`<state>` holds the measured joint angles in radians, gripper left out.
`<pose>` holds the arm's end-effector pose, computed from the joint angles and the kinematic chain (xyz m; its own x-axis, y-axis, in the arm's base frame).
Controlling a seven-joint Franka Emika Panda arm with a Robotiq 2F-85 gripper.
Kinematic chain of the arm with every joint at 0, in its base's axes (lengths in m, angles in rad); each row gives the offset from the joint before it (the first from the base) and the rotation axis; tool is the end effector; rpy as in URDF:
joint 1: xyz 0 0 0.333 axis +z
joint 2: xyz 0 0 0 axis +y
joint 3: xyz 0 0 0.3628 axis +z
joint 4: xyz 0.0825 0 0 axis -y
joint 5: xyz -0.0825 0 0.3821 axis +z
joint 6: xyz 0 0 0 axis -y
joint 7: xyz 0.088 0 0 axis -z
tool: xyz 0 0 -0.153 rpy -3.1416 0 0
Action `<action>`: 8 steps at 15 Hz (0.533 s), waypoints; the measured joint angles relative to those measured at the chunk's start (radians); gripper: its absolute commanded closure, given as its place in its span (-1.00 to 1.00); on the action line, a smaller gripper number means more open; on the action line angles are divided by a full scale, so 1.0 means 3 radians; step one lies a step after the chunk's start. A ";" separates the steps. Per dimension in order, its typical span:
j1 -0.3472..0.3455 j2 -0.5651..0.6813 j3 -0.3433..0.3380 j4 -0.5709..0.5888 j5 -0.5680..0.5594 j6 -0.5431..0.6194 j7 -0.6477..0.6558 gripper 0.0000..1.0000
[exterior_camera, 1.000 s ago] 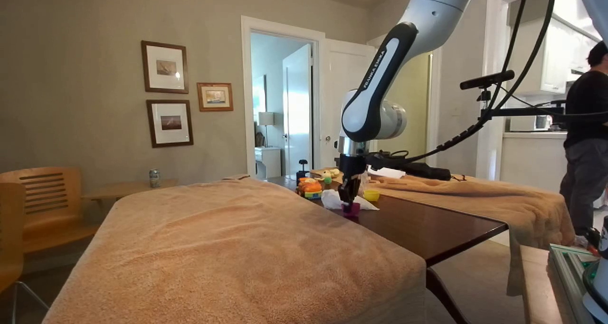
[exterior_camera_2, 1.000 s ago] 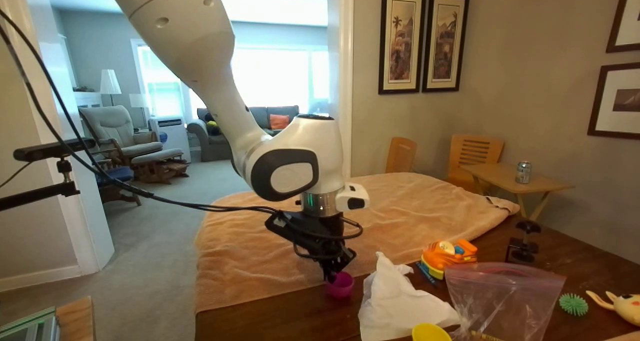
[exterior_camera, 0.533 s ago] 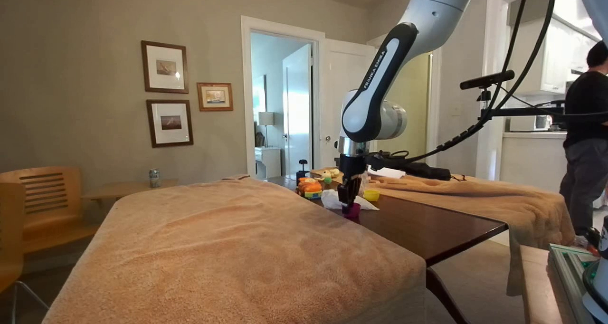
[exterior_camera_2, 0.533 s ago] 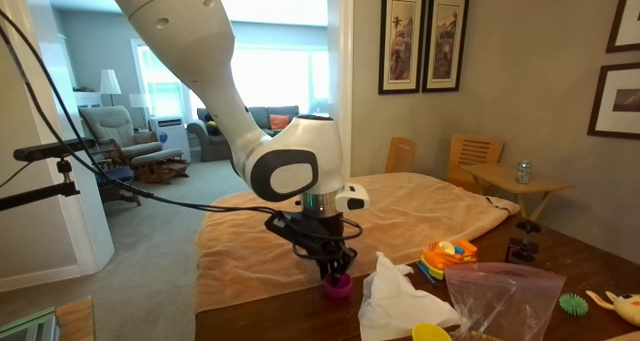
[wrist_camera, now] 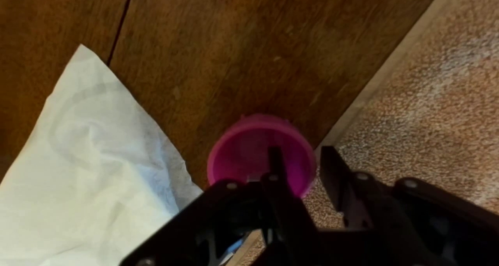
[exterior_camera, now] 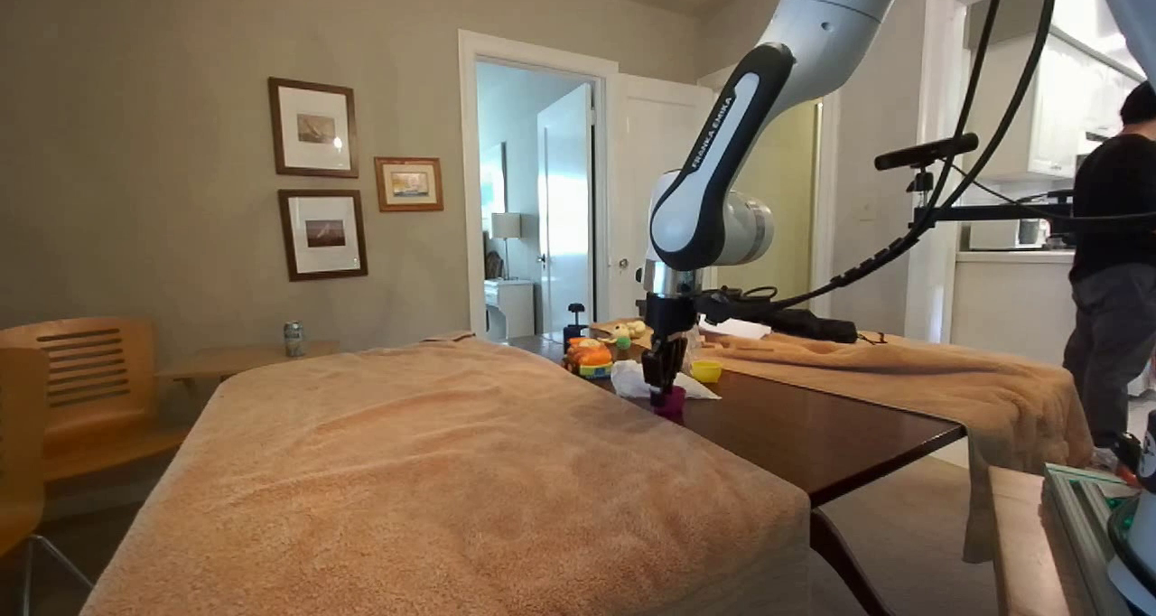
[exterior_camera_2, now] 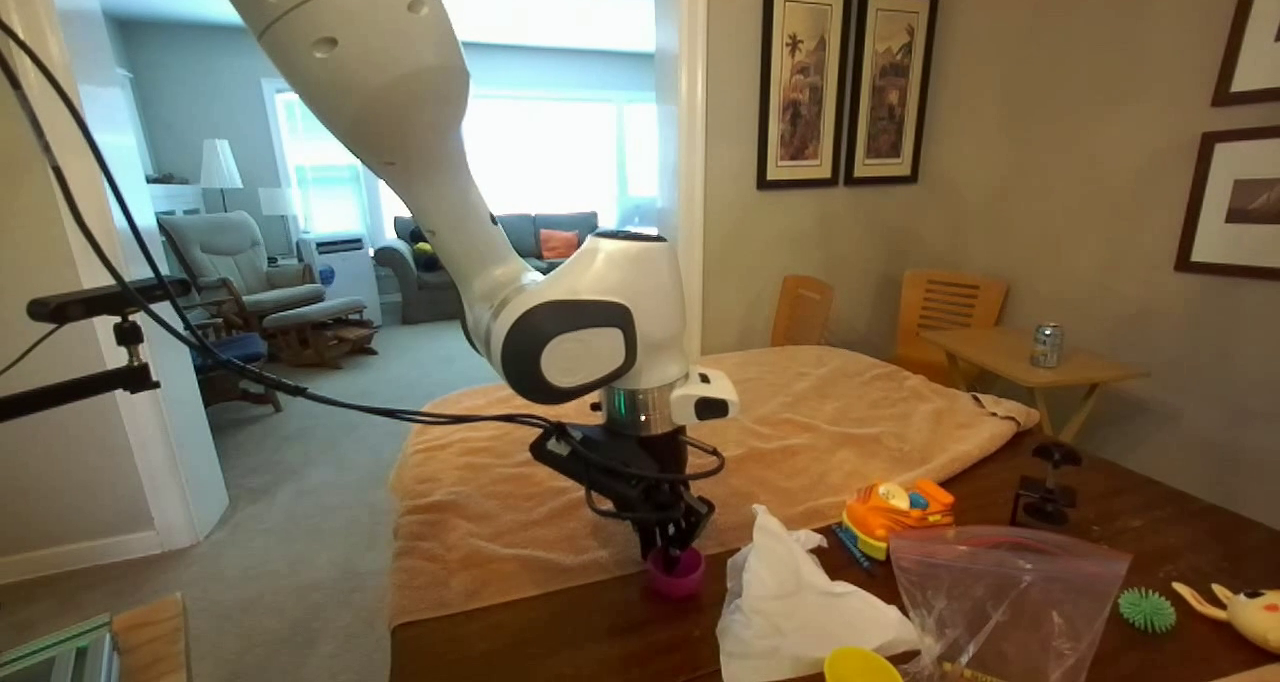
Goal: Move the purple bowl forwards.
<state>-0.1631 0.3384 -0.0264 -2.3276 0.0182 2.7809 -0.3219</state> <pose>0.5415 -0.1047 0.2041 0.9869 0.1188 0.1088 0.1154 -0.9926 0.0367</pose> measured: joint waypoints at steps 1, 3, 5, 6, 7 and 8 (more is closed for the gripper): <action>0.0000 0.0000 0.0000 0.0000 0.0000 0.0000 0.0000 0.37; 0.0000 0.0000 0.0000 0.0000 0.0000 0.0000 0.0000 -0.13; 0.0000 0.0000 0.0000 0.0000 0.0000 0.0000 0.0000 -0.28; -0.0002 0.0000 0.0003 0.0001 0.0000 0.0000 0.0000 -0.44; -0.0008 -0.0004 0.0011 0.0002 0.0002 0.0000 0.0000 -0.57; -0.0014 -0.0015 0.0024 0.0002 0.0003 0.0000 0.0000 -0.69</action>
<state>-0.1671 0.3341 -0.0193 -2.3269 0.0190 2.7809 -0.3219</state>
